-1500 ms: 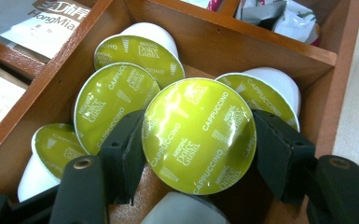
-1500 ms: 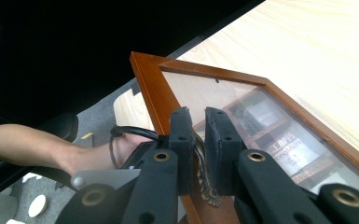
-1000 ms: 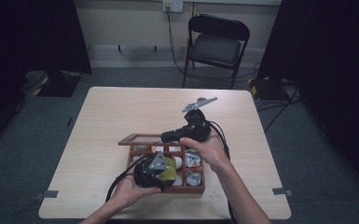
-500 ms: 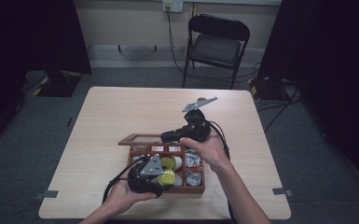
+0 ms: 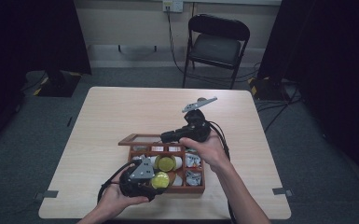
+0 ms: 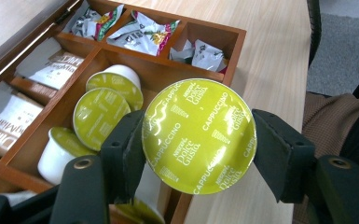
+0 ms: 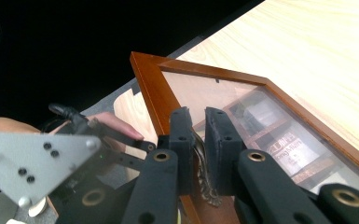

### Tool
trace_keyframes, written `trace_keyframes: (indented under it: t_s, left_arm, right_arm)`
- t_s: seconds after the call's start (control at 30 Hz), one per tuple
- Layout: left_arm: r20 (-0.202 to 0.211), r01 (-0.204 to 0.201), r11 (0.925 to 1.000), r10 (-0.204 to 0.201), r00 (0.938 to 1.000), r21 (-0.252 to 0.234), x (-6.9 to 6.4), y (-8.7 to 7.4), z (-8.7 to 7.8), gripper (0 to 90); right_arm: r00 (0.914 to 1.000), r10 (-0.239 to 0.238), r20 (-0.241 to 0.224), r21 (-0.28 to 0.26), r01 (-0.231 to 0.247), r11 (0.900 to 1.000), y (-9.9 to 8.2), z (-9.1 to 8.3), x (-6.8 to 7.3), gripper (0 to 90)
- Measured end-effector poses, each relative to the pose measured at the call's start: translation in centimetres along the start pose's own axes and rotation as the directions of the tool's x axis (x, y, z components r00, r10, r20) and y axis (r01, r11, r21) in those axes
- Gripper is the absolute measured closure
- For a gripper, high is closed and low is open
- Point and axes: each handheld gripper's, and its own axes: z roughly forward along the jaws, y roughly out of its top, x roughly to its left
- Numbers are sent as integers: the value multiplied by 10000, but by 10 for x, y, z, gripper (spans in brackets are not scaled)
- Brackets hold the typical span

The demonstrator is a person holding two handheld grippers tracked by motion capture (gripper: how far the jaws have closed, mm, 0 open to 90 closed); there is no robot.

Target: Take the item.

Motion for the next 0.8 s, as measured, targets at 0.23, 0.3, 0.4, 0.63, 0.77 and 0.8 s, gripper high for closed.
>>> trace_keyframes:
  t_s: [0.23, 0.3, 0.4, 0.63, 0.77, 0.8]
  left_arm:
    - [-218, 464, 9984, -471, 9987, -311, 6, -11, -11, 381]
    - [-173, 654, 9970, -662, 9977, -421, 8, -14, -14, 382]
    - [-165, 1013, 9923, -1027, 9946, -718, 15, -17, -23, 381]
    - [-456, 1548, 9841, -1591, 9862, -874, 26, -29, -31, 381]
    - [-793, 1652, 9812, -1734, 9817, -997, 31, -39, -45, 382]
    - [-871, 1678, 9807, -1767, 9804, -1003, 33, -42, -48, 382]
  right_arm:
    - [10000, -5, 1, -2, 5, 10000, 0, 0, 0, 817]
    - [10000, 0, -1, 6, 0, 10000, 0, 0, 0, 817]
    - [10000, 4, 0, 4, -4, 10000, 0, 0, 0, 816]
    - [10000, 4, -3, 0, -4, 10000, 0, 0, 0, 817]
    - [10000, -1, -8, 3, 1, 10000, 0, 0, 0, 816]
    - [10000, -4, -5, 6, 4, 10000, 0, 0, 0, 817]
